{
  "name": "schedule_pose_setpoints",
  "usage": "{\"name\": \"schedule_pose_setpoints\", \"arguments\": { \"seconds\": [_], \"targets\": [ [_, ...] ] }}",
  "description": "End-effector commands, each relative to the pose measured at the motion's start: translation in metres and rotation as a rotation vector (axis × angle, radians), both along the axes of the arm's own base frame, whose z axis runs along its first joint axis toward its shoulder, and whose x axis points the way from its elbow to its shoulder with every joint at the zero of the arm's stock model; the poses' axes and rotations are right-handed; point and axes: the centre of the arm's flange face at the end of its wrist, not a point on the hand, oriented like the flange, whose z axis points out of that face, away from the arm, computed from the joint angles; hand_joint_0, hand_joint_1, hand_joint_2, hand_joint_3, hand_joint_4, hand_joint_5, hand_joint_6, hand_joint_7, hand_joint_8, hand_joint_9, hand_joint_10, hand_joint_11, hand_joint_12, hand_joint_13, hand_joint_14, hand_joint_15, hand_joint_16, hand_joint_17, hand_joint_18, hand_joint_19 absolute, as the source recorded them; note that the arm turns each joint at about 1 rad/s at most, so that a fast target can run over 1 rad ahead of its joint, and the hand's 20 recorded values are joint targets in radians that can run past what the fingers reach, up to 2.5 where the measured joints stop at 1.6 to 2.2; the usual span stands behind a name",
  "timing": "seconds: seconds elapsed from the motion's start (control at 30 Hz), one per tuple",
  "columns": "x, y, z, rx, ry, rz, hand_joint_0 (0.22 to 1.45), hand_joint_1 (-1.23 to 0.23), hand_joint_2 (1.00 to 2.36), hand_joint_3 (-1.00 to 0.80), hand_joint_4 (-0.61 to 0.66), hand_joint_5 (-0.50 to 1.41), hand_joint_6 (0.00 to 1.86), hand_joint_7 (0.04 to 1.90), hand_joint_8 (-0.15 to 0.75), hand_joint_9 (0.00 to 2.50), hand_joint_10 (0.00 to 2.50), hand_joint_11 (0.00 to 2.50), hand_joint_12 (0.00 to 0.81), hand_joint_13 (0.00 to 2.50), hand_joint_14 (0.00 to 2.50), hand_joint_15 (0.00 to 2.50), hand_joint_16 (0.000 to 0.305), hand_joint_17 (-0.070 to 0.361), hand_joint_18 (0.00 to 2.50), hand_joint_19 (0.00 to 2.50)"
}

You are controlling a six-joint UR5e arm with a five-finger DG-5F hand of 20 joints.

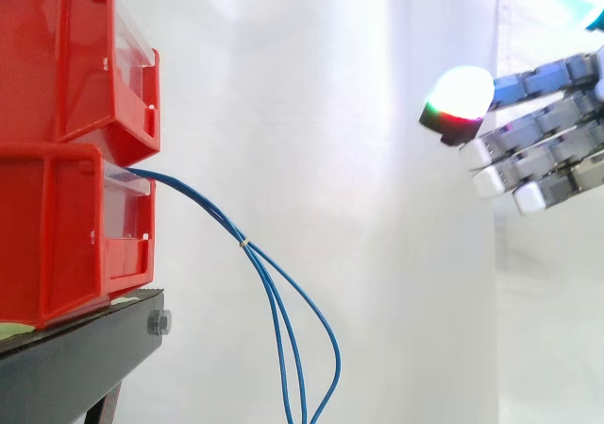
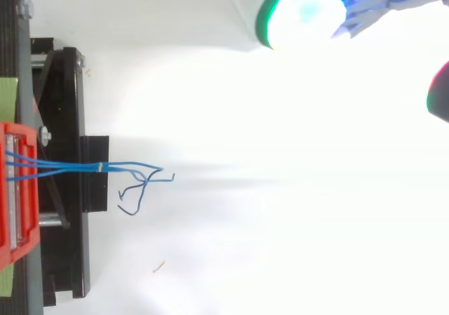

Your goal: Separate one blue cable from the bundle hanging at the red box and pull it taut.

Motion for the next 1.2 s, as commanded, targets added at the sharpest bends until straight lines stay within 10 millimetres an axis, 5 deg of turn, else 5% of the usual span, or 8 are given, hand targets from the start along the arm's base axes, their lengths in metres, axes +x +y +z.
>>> {"name": "schedule_pose_setpoints", "arguments": {
  "seconds": [0.0,0.53,0.77,1.17],
  "targets": [
    [0.011,0.005,-0.022,-0.012,0.022,-0.01,0.54,-0.68,1.0,-0.5,0.14,-0.22,0.5,0.77,0.273,0.54,0.01,0.34,0.371,0.53,0.01,0.21,0.045,0.102,0.5,0.49],
    [0.037,0.024,-0.066,-0.032,0.041,-0.06,0.55,-0.67,1.0,-0.5,0.15,-0.22,0.5,0.77,0.281,0.56,0.01,0.36,0.373,0.55,0.01,0.22,0.045,0.102,0.53,0.5],
    [0.074,0.032,-0.088,-0.005,0.026,-0.04,0.55,-0.67,1.0,-0.5,0.15,-0.22,0.5,0.77,0.282,0.56,0.01,0.36,0.373,0.55,0.01,0.22,0.045,0.102,0.53,0.5],
    [0.101,0.039,-0.117,-0.01,0.02,-0.037,0.55,-0.67,1.0,-0.5,0.16,-0.21,0.5,0.77,0.282,0.56,0.01,0.35,0.372,0.55,0.01,0.22,0.045,0.101,0.53,0.49]
  ]
}}
